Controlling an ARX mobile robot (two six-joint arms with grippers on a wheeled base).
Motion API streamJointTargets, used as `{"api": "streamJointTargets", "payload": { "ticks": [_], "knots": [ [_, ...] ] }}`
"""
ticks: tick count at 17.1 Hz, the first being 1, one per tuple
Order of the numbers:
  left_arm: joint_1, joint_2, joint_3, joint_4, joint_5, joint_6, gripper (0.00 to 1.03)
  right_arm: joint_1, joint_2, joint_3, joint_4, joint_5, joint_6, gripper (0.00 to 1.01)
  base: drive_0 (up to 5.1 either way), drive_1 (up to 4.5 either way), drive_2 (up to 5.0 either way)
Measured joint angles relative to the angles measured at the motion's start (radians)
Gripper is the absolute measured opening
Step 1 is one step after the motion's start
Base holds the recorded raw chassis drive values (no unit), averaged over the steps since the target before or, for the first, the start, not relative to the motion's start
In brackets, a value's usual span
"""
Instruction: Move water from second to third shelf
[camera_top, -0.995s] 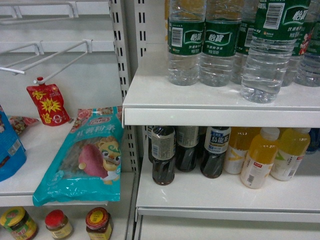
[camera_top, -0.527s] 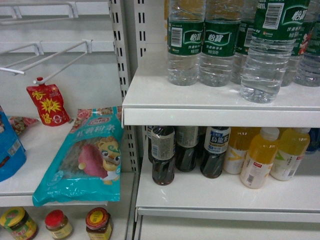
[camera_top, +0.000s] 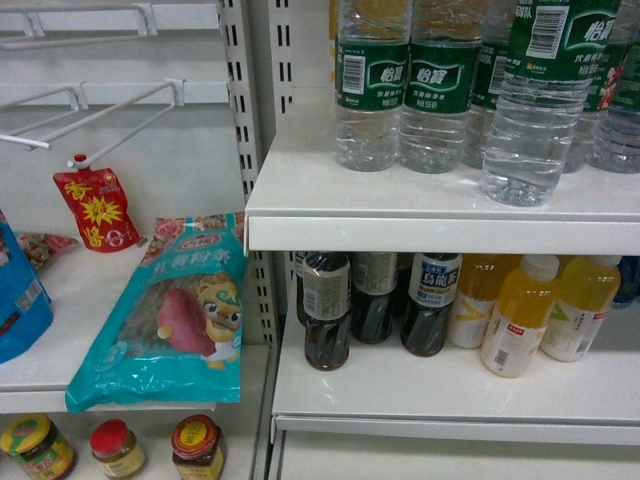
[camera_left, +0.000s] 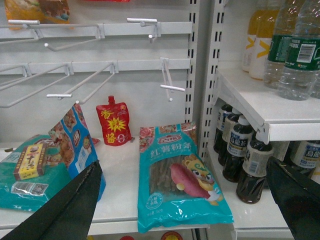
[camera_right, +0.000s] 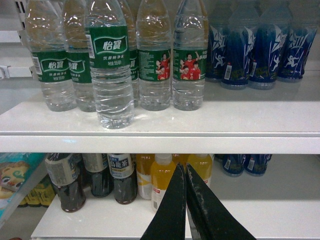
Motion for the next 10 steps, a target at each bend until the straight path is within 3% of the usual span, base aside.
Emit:
{"api": "streamJointTargets", "payload": {
  "ticks": [1,4,9,10],
  "knots": [
    [0.000,0.000,0.000,0.000,0.000,0.000,0.98,0.000,-0.159,0.001,-0.191,0.000,-0.001,0.02,0.0,0.00,0.0],
    [0.000,0.000,0.000,0.000,0.000,0.000,0.98,0.000,-0.175,0.001,-0.187,-0.001,-0.003,0.02,0.0,0.00,0.0],
    [0.000,0.000,0.000,0.000,0.000,0.000,0.98,0.000,-0.175,0.001,-0.186,0.000,-0.003,0.63,0.0,0.00,0.0],
    [0.000,0.000,0.000,0.000,0.000,0.000,0.98,0.000,-0.175,0.001,-0.186,0.000,-0.003,0.67,0.0,0.00,0.0]
  ]
}}
